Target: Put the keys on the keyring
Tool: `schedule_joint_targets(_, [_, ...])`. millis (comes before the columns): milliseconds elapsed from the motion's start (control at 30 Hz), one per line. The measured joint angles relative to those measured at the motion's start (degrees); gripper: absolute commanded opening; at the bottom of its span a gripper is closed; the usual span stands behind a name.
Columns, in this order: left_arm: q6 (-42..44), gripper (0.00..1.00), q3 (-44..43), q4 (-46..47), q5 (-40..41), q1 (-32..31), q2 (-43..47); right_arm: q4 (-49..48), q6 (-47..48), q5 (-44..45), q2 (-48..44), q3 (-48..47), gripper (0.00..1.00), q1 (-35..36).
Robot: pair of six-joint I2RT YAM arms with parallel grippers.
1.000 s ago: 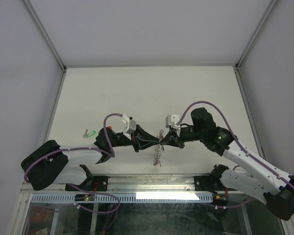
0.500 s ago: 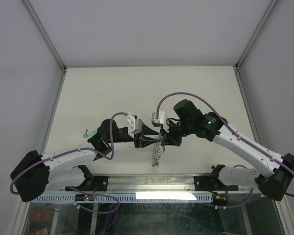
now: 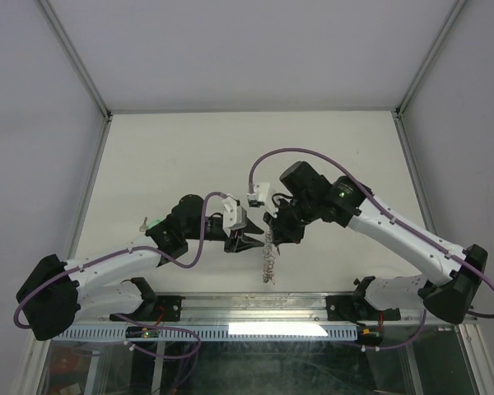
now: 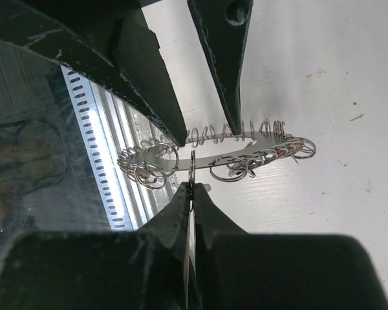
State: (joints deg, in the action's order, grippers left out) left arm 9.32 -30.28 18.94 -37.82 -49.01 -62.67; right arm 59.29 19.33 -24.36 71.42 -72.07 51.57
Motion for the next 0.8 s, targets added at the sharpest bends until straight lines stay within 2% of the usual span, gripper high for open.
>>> schedule_joint_targets(367, [3.0, 0.35, -3.5, -3.9, -0.4, 0.0, -0.9, 3.1, -2.1, 1.2, 4.0, -2.6, 0.00, 1.0])
schedule_joint_targets(800, [4.8, 0.31, -4.7, -7.1, -1.7, 0.0, -1.8, 4.1, -2.8, 1.6, 4.2, -2.9, 0.00, 1.4])
